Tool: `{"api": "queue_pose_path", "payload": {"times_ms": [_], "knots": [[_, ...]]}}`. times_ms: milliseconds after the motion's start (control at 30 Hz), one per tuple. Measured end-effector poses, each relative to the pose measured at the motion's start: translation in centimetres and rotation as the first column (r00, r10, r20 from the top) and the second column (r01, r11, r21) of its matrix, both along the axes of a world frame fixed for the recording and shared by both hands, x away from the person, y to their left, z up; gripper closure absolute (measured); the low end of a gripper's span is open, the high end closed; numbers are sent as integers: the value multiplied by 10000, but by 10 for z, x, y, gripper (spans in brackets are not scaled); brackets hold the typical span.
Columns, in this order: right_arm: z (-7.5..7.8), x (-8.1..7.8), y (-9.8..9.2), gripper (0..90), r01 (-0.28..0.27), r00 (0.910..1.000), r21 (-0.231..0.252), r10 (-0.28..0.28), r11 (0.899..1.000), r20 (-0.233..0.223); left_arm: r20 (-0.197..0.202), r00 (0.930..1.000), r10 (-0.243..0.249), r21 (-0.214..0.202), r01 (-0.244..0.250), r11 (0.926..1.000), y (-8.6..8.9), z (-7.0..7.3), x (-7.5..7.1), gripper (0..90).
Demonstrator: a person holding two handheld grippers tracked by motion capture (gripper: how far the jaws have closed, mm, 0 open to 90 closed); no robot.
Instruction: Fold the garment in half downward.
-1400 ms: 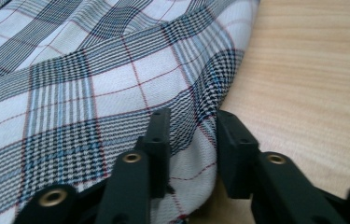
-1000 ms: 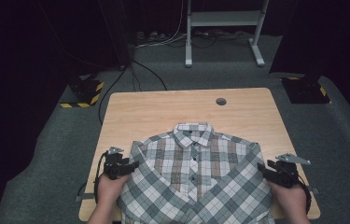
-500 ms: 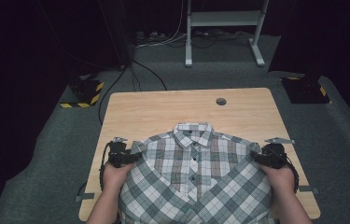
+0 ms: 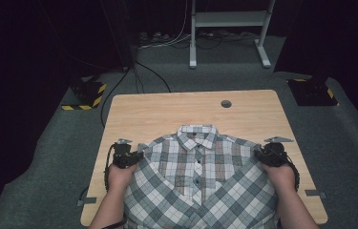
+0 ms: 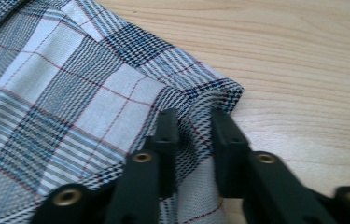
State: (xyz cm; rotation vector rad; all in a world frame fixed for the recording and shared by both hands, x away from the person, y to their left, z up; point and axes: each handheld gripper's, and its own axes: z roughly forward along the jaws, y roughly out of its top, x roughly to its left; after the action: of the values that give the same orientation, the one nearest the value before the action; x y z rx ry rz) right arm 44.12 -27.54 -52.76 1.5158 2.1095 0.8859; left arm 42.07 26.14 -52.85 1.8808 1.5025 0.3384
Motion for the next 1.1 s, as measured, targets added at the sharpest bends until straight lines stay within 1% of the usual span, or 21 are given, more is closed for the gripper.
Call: {"api": "queue_pose_path", "payload": {"times_ms": [33,67,133,167,267,333,400,467,500,567,667,767,800,867,933,1033,1100], "knots": [[0,0,1,810,-9,10000,76,10,10000,-57,21,10000,-17,-2,17,10000,0,0,-1,798],[0,0,2,827,-12,10000,172,14,9999,-96,25,10000,54,-87,-54,9999,0,-1,-1,818],[-1,-1,4,848,9,10000,170,-10,9999,38,31,9997,260,-325,-259,9991,0,-3,-3,848],[-2,-2,4,853,14,9999,147,-16,9999,101,48,9994,350,-356,-348,9988,0,-3,-4,854],[-3,-5,6,857,87,9996,27,-88,10000,278,93,9990,440,-147,-439,9989,-3,-2,-4,862],[-3,-5,8,858,159,9994,-20,-158,9999,322,51,9988,483,-126,-483,9988,-4,-2,-4,866],[-2,-6,11,860,174,9994,-278,-165,9995,310,-6,9990,453,-35,-453,9990,-4,0,-4,869],[1,-6,13,861,179,9996,-446,-169,9988,221,-53,9988,482,-109,-483,9988,-3,1,-4,871],[2,-7,13,861,190,9995,-463,-179,9987,242,-37,9985,537,-98,-538,9985,-2,2,-4,872],[5,-7,11,861,171,9995,-339,-161,9993,286,22,9985,555,-10,-555,9985,0,5,-2,874],[11,-4,6,862,335,9988,-112,-331,9994,374,155,9976,678,-91,-676,9977,2,13,5,875],[18,3,3,862,431,9977,-9,-430,9991,521,215,9959,881,-422,-872,9953,5,23,14,876],[21,6,3,862,372,9972,-37,-369,9993,648,296,9954,912,-458,-898,9949,5,27,17,877],[30,12,5,862,316,9951,-204,-295,9993,948,519,9948,875,-302,-860,9958,2,38,27,880],[43,21,7,863,379,9916,-332,-335,9987,1251,724,9923,1008,-503,-973,9940,0,47,34,880],[57,32,10,865,437,9890,-433,-371,9981,1434,978,9892,1091,-643,-1031,9926,-4,63,46,880],[70,40,13,867,538,9851,-485,-451,9974,1659,1117,9871,1145,-729,-1068,9916,-7,77,55,880]]}}
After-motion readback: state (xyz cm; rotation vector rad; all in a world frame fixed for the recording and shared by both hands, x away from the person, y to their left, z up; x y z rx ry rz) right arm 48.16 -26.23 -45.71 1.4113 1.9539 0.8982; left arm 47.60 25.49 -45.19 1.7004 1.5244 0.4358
